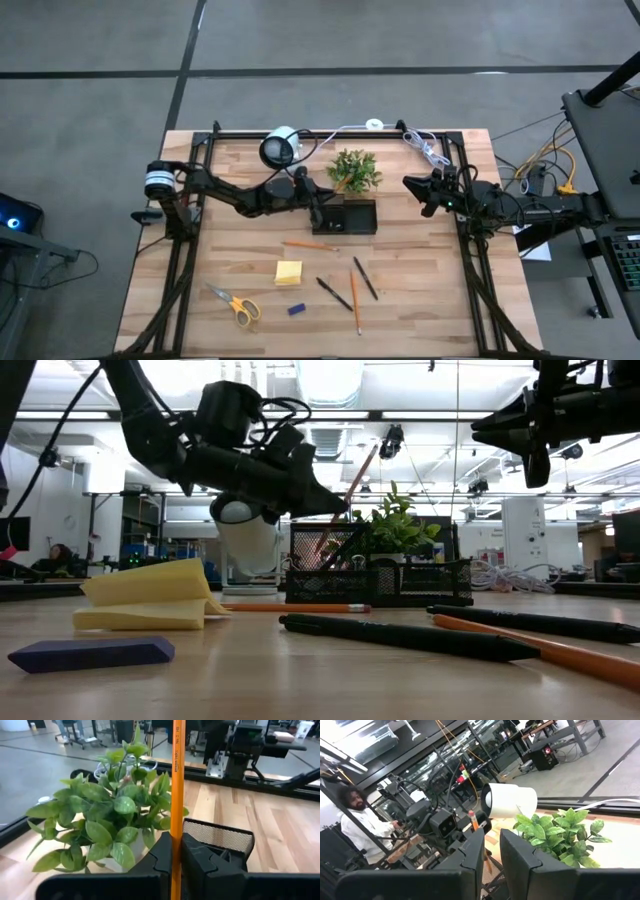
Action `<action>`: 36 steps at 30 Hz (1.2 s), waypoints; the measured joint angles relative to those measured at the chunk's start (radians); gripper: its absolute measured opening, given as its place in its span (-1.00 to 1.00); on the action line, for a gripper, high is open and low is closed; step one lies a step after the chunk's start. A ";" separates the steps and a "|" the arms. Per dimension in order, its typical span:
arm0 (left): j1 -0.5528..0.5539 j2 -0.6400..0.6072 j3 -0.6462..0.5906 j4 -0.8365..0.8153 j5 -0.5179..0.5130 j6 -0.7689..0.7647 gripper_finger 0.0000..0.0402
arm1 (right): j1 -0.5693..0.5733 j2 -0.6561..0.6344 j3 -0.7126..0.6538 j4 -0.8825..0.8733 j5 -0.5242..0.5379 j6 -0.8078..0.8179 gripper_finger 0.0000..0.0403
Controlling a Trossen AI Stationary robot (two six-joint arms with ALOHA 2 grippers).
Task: Pick and place office supplies into organizer
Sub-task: Put the middle orange pencil into the black desk organizer, then put the yellow scissors into the black desk organizer
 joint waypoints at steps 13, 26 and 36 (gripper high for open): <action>-0.003 0.006 0.002 0.002 0.007 -0.003 -0.76 | 0.000 0.000 0.000 0.000 0.000 0.000 -0.74; -0.003 -0.005 0.024 0.002 0.036 -0.003 -0.74 | 0.000 0.000 0.000 0.001 -0.002 0.000 -0.74; -0.003 -0.070 0.032 0.004 0.112 -0.276 -0.74 | 0.000 0.000 0.000 0.001 -0.001 0.000 -0.74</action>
